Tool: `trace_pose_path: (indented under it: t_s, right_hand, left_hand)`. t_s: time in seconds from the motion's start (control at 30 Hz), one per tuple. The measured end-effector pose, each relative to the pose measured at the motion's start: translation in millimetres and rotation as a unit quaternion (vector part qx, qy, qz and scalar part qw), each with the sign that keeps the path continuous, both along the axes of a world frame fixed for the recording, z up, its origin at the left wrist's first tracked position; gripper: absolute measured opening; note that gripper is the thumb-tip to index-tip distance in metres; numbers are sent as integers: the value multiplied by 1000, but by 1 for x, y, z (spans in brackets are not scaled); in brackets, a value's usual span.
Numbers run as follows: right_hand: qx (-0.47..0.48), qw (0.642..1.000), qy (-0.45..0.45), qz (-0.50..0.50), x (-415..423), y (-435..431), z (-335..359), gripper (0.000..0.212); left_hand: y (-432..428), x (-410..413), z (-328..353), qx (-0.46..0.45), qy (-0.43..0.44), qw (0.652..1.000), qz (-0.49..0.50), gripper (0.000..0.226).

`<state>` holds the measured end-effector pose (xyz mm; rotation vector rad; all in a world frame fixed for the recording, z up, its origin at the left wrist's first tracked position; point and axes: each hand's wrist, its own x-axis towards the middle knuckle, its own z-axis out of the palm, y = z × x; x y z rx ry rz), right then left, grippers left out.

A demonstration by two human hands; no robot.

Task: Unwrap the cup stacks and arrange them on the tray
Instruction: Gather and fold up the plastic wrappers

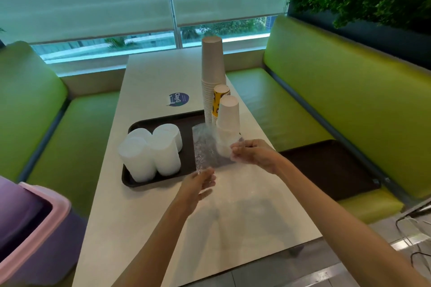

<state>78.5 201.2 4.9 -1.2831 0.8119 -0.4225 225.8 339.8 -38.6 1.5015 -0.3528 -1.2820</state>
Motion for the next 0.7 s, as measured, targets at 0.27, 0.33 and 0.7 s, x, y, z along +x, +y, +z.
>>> trace_pose_path:
  t_s: [0.27, 0.33, 0.7]
  right_hand:
    - [22, 1000, 7, 1, 14, 2, 12, 19]
    - [22, 1000, -1, -7, 17, 2, 16, 14]
    - [-94, 994, -22, -50, 38, -2, 45, 15]
  left_hand:
    - [7, 33, 34, -68, -62, 993, 74, 5]
    - [9, 39, 42, -86, -70, 991, 76, 4]
    - [12, 70, 74, -146, -158, 973, 81, 10]
